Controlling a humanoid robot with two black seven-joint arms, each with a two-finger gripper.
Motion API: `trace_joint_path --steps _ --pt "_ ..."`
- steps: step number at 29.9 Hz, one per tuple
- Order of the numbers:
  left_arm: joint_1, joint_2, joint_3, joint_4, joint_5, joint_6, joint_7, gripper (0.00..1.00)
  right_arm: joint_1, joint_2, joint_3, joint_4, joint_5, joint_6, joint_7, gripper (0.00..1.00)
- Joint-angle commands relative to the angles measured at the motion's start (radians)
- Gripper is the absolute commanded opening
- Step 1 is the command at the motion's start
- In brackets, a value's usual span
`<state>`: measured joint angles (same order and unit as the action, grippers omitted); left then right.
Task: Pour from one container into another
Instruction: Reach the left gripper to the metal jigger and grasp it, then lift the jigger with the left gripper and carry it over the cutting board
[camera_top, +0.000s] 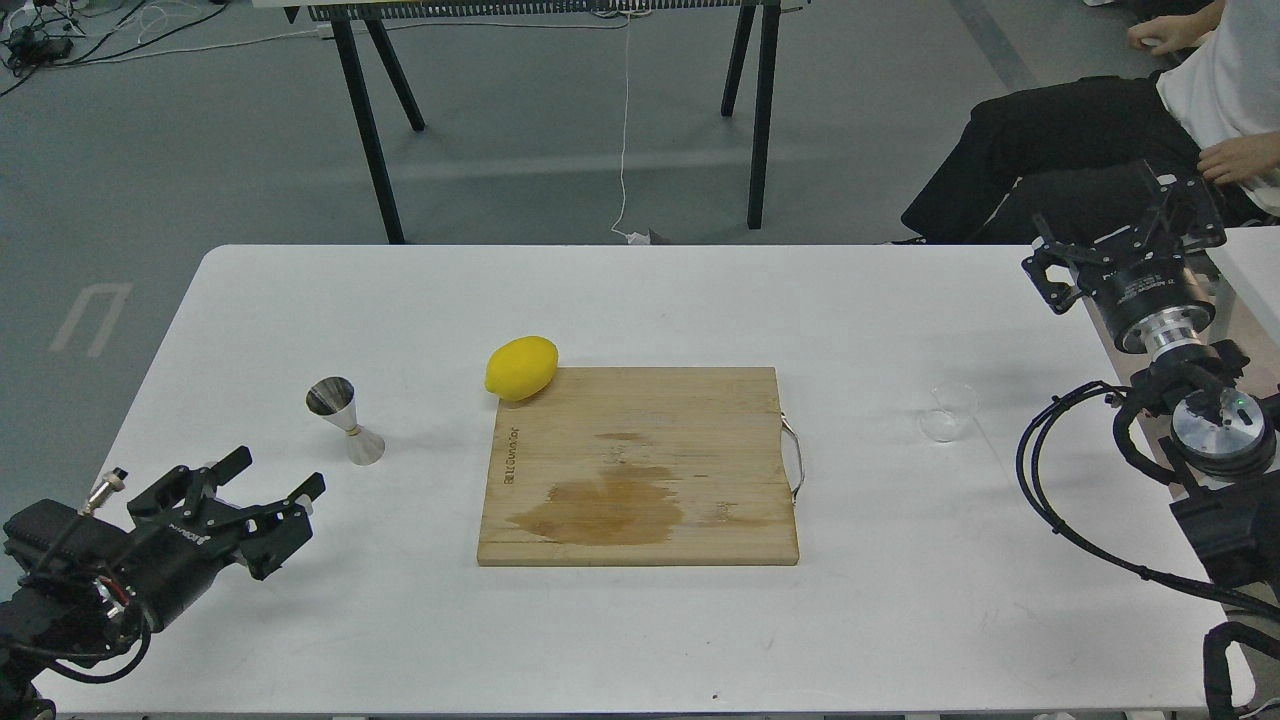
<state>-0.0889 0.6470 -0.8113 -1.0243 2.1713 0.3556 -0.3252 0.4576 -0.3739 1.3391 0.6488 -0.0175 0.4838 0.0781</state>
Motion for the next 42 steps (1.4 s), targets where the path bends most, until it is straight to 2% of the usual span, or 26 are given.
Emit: trace_joint_path --steps 1,6,10,14,17,21,24,29,33,39,42 --pt "-0.049 -0.070 0.003 0.108 0.010 0.005 0.000 0.91 0.003 0.001 -0.001 0.000 -0.001 -0.001 0.000 1.00" --pt "-0.097 -0.139 0.012 0.165 0.010 -0.004 0.000 0.85 0.003 -0.003 0.000 0.000 -0.001 -0.001 0.000 1.00" --pt "-0.184 -0.228 0.075 0.311 0.010 0.006 0.002 0.85 0.003 -0.003 0.000 0.000 -0.001 -0.001 0.000 1.00" --pt "-0.238 -0.303 0.081 0.414 0.010 0.019 0.003 0.84 0.003 -0.006 0.000 0.000 -0.001 -0.001 0.000 1.00" --pt "-0.262 -0.326 0.081 0.451 0.010 0.019 0.005 0.84 0.003 -0.010 0.002 0.000 -0.001 -0.001 0.000 1.00" --pt "-0.288 -0.331 0.081 0.460 0.010 0.017 0.005 0.77 0.003 -0.010 0.002 -0.003 -0.001 -0.001 0.000 1.00" --pt "-0.307 -0.331 0.081 0.466 0.010 0.016 0.005 0.67 0.001 -0.008 0.002 -0.001 -0.001 -0.001 0.002 1.00" --pt "-0.324 -0.331 0.084 0.517 0.010 0.016 0.003 0.38 0.001 -0.008 0.000 -0.001 -0.001 -0.002 0.002 1.00" --pt "-0.322 -0.328 0.113 0.517 0.010 0.023 0.000 0.22 0.003 -0.008 0.000 -0.003 -0.001 -0.002 0.002 1.00" --pt "-0.327 -0.333 0.152 0.517 0.010 0.077 0.003 0.14 0.003 -0.008 0.000 -0.005 -0.001 -0.002 0.002 1.00" --pt "-0.333 -0.326 0.144 0.506 0.010 0.103 0.003 0.14 0.003 -0.008 0.000 -0.005 -0.001 -0.002 0.002 1.00"
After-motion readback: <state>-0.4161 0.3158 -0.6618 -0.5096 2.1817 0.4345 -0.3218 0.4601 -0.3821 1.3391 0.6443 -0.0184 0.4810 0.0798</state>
